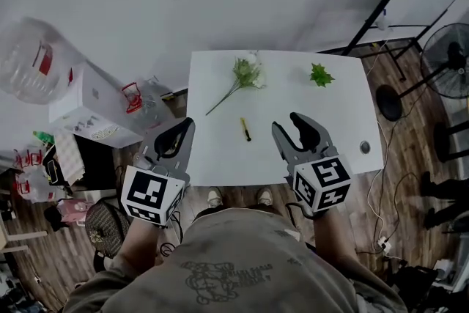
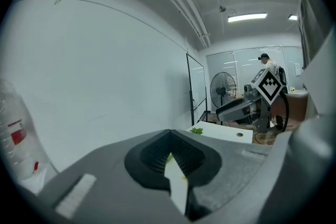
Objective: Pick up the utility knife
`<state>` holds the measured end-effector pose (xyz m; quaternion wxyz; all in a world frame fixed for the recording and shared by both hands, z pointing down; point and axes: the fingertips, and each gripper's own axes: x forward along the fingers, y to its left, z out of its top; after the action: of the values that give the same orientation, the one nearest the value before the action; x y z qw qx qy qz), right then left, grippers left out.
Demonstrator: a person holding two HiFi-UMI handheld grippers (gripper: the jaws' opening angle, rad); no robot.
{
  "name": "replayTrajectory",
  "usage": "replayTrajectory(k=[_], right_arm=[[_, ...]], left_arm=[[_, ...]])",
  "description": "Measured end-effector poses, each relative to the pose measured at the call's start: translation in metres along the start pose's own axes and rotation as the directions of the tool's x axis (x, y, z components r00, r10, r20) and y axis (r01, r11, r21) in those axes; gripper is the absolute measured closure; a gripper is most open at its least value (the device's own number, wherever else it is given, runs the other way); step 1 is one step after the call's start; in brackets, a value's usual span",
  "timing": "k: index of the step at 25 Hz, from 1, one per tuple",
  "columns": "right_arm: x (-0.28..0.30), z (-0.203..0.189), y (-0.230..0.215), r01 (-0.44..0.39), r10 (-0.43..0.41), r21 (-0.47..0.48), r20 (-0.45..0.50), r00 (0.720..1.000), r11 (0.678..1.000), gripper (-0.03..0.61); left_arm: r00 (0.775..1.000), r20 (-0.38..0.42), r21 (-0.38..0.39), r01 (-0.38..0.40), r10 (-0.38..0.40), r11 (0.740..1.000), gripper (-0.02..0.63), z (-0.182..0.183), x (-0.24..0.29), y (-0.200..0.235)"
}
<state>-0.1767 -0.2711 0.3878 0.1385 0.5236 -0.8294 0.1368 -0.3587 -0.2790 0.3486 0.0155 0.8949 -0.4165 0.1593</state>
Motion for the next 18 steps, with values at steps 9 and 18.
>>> replayTrajectory(k=[9, 18], right_arm=[[0.005, 0.015, -0.011, 0.036, -0.036, -0.103, 0.002, 0.999, 0.994, 0.376], [0.046, 0.002, -0.019, -0.013, 0.012, -0.041, -0.030, 0.999, 0.999, 0.402]], left_arm=[[1.000, 0.029, -0.013, -0.007, 0.007, 1.000, 0.614, 0.007, 0.009, 0.000], [0.997, 0.005, -0.057, -0.077, 0.077, 0.995, 0.614, -0.008, 0.032, 0.025]])
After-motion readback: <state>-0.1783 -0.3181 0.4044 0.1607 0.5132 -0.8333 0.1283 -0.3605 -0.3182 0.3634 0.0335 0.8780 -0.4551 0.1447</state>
